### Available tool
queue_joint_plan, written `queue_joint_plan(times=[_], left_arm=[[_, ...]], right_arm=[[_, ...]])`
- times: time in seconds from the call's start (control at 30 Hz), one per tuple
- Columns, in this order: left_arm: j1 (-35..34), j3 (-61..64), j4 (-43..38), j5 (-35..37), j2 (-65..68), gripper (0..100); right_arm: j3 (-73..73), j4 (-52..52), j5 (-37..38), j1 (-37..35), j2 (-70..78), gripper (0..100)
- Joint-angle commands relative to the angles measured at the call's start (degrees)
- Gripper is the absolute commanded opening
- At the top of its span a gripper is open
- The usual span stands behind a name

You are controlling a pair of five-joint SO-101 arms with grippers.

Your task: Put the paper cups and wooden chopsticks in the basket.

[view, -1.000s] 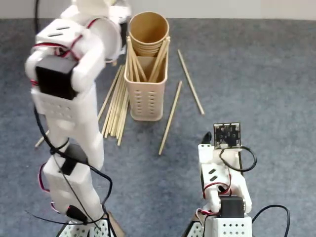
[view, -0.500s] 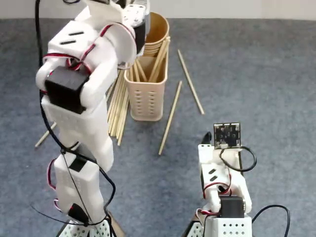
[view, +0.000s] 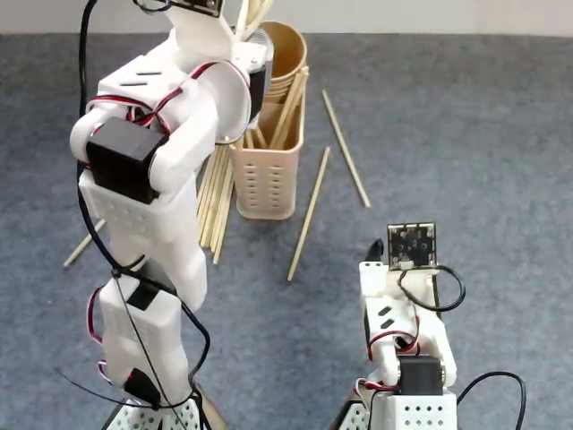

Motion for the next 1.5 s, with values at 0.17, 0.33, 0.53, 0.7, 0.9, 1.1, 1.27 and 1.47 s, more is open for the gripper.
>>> queue_joint_plan(times=[0.17,0.33,0.53,0.7,0.9,1.1,1.27,1.47], left_arm=[[0.31,11.47,0.44,-0.44,-13.14,0],[0.84,33.36,0.18,-2.9,-28.97,0],[0.92,52.79,-1.76,-3.43,-41.89,0],[1.01,59.47,-15.65,-5.1,-40.75,0],[4.18,60.0,-27.08,-5.01,-34.15,0],[4.7,67.47,-40.62,-5.54,-33.71,0],[4.18,85.32,-59.6,-6.15,-37.85,0],[4.26,99.38,-79.74,-10.11,-41.54,0]], right_arm=[[7.6,0.13,0.7,-0.66,-0.92,21.4],[7.6,0.13,0.7,-0.66,-0.92,21.4],[7.78,0.13,0.7,-0.66,-0.92,21.4],[7.78,0.13,0.7,-0.66,-0.92,21.4],[7.78,0.13,0.7,-0.66,-0.92,21.4],[7.78,0.13,0.7,-0.66,-0.92,21.4],[7.78,0.13,0.7,-0.66,-0.92,21.4],[7.78,0.13,0.7,-0.66,-0.92,21.4]])
